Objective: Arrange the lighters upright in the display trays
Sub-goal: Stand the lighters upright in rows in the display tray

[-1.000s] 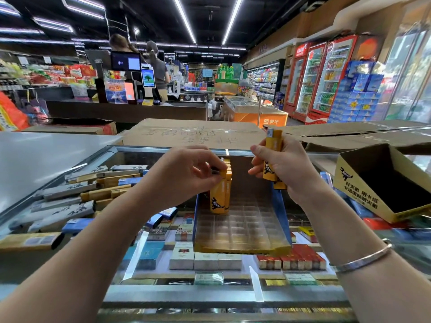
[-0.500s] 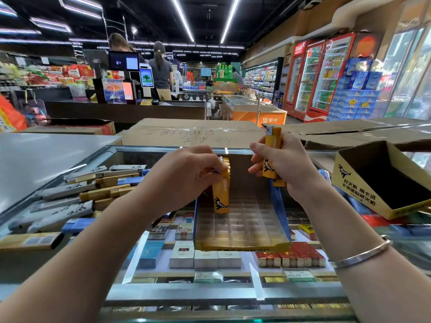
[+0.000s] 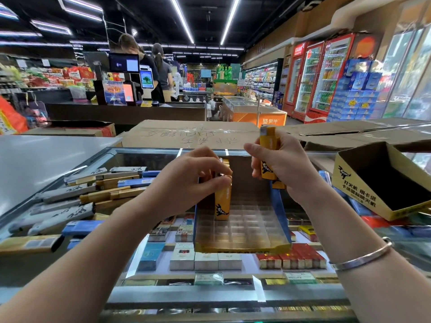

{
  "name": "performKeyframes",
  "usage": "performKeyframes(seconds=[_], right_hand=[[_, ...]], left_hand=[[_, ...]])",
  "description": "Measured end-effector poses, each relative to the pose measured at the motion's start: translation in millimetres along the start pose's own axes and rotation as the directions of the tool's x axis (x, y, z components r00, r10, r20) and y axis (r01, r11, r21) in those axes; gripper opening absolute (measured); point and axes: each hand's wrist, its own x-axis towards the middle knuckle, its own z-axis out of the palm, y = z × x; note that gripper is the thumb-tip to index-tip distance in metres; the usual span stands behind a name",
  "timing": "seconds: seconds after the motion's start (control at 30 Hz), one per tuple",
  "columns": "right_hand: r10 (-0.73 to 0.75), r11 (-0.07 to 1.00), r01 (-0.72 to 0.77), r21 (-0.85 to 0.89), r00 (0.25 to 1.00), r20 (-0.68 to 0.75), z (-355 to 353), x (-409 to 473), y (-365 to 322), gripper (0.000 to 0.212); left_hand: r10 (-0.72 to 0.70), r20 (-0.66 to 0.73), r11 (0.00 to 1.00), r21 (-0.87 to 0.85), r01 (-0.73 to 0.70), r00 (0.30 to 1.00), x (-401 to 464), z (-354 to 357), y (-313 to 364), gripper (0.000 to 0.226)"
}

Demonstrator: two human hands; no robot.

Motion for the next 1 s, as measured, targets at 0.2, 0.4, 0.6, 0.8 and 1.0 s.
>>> performKeyframes(seconds=[0.2, 0.4, 0.6, 0.8, 1.0], right_hand=[[-0.02, 0.994, 0.052, -0.098, 0.953, 0.303, 9.8, -4.2, -8.9, 0.031], [-0.028, 0.986, 0.098, -0.138, 0.898, 0.439, 12.2, -8.5, -14.6, 0.037], [-0.064, 0.987, 0.118, -0.106, 0.907, 0.417, 16.1, -9.0, -14.1, 0.037], [0.006, 0.997, 0.01, -0.072, 0.975, 0.22, 9.7, -2.4, -10.0, 0.039], [0.055, 0.998, -0.053, -0.026, 0.993, 0.109, 5.7, 0.3, -6.4, 0.038]], left_hand=[[-0.024, -0.205, 0.976, -0.215, -0.021, 0.978, 3.2, 2.1, 6.0, 0.019], [-0.082, -0.168, 0.942, -0.335, 0.022, 0.982, 2.5, 0.7, 10.5, 0.023], [-0.089, -0.122, 0.886, -0.463, 0.022, 0.989, 1.8, -2.3, 10.3, 0.018], [-0.14, -0.223, 0.868, -0.497, 0.011, 0.965, 3.0, -15.3, 4.0, 0.01], [-0.101, -0.132, 0.907, -0.419, 0.037, 0.986, 0.0, -15.3, 6.1, 0.014]])
